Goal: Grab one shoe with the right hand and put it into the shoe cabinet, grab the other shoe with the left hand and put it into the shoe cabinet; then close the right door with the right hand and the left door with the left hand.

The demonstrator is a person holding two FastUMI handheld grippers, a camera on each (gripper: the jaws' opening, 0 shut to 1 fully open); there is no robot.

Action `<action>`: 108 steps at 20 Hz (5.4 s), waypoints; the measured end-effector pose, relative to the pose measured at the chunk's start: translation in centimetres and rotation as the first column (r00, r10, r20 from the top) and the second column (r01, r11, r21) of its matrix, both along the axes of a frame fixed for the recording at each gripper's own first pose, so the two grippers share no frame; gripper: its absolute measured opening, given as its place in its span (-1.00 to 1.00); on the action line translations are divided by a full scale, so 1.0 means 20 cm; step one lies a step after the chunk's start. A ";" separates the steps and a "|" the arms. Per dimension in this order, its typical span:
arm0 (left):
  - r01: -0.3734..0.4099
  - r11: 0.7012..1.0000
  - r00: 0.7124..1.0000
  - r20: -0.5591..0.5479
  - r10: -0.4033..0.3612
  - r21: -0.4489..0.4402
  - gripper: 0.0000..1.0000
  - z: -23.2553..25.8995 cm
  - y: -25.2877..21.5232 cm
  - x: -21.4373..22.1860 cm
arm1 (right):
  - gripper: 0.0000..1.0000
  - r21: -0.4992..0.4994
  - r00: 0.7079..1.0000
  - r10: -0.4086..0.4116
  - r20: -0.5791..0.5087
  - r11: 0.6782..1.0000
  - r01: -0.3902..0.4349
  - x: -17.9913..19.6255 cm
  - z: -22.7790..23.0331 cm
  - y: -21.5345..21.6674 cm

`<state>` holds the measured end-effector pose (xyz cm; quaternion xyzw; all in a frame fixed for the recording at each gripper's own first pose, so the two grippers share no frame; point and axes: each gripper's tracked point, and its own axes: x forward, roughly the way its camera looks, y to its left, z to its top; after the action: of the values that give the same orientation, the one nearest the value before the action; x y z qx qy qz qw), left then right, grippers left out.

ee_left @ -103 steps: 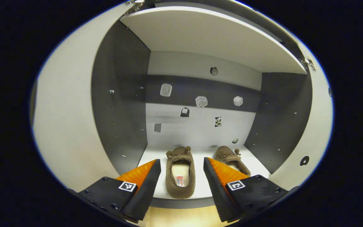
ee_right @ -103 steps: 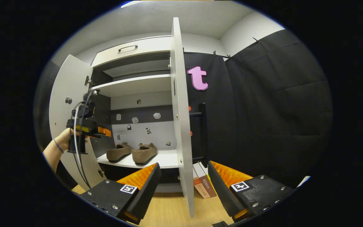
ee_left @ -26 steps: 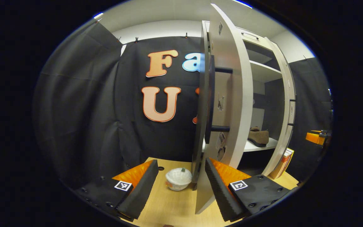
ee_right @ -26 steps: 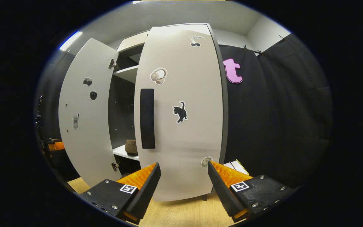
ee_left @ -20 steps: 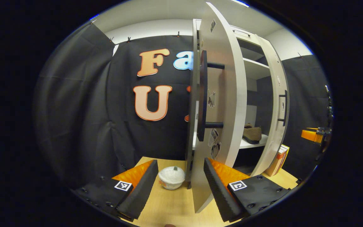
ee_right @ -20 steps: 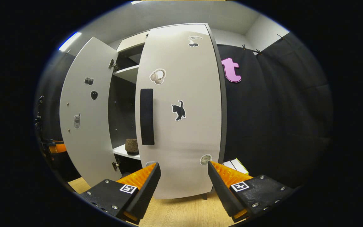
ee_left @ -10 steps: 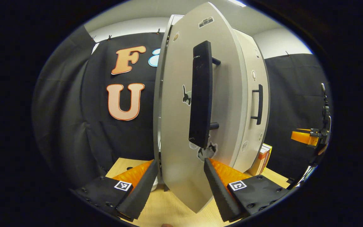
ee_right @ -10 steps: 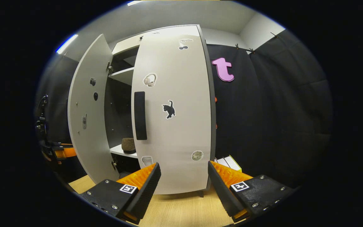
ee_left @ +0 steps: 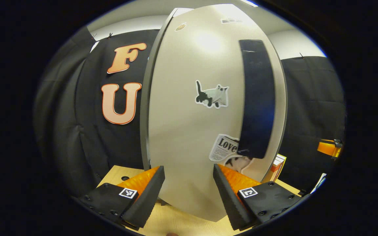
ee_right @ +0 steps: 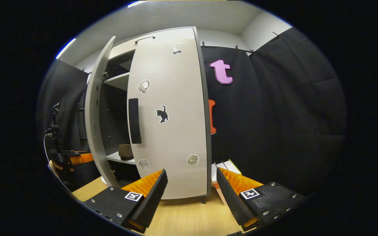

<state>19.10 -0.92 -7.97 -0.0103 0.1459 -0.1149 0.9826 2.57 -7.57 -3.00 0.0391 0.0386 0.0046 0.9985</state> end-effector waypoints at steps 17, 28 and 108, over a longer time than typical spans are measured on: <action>-0.051 0.998 0.999 0.003 0.051 0.041 0.94 -0.09 -0.15 0.30 | 0.85 -0.001 0.998 -0.056 -0.037 0.998 0.056 0.19 -0.06 -0.10; -0.082 0.995 0.995 0.063 0.079 0.056 0.93 0.45 -0.03 0.12 | 0.85 -0.018 0.998 -0.019 0.052 1.000 0.020 0.27 0.42 -0.05; -0.224 0.975 0.927 0.307 0.215 -0.004 0.93 1.52 0.78 -0.47 | 0.88 -0.090 0.998 -0.031 0.054 0.995 0.036 -0.24 0.94 -0.21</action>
<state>9.66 14.67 22.34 0.0066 -0.0084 -0.0022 0.9999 -2.14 -11.70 15.73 -0.0061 0.0117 -0.0129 0.9998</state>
